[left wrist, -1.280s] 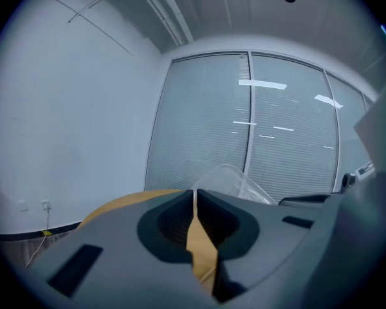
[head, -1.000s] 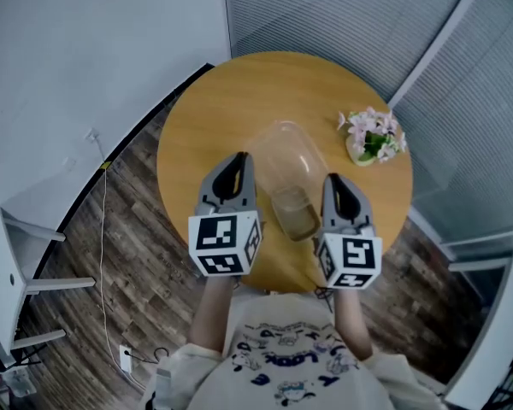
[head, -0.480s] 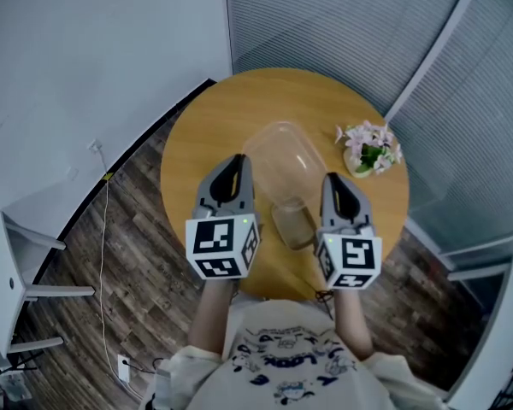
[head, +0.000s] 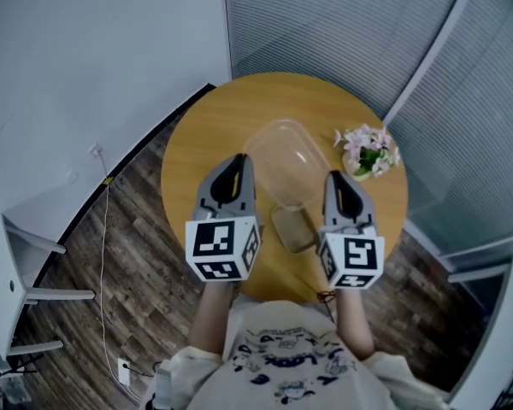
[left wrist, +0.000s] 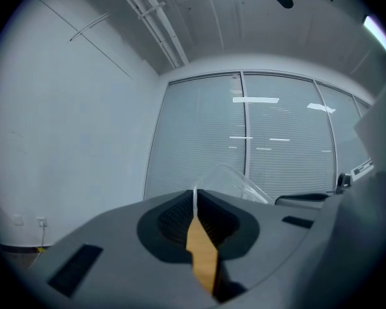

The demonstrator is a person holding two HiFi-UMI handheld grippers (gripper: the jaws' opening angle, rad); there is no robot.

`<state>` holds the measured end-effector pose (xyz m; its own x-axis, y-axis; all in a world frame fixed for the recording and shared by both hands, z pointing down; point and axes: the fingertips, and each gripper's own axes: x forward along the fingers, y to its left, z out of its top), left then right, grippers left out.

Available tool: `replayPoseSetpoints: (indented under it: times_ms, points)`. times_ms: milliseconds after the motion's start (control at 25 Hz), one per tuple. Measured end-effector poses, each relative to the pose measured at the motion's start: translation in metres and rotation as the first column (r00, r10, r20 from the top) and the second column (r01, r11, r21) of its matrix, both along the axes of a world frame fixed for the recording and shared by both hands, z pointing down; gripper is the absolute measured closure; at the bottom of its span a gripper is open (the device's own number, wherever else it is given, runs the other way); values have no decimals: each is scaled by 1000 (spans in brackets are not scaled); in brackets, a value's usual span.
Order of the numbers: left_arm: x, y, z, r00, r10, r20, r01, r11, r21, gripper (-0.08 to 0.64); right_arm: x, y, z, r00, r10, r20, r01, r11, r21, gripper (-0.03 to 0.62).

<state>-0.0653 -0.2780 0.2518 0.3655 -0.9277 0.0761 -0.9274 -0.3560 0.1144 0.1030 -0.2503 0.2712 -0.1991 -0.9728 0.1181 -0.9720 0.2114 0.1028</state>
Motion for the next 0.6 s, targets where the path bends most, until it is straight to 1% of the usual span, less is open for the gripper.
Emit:
replayPoseSetpoints:
  times_ms: [200,360,600]
  points:
    - [2,0,-3,1000,-5,-2,5,1000,10,540,3,2,2,1000,0,-4,0,1000,-10,575]
    - [5,-1,-5,1000,-6,-5,6,1000,15,540,5,1,-2,1000,-8,-8,8,1000,9,575]
    - [9,1,-4,1000,-6,-6,7,1000,13,540,9,1,-3,1000,-6,12,5,999,34,575]
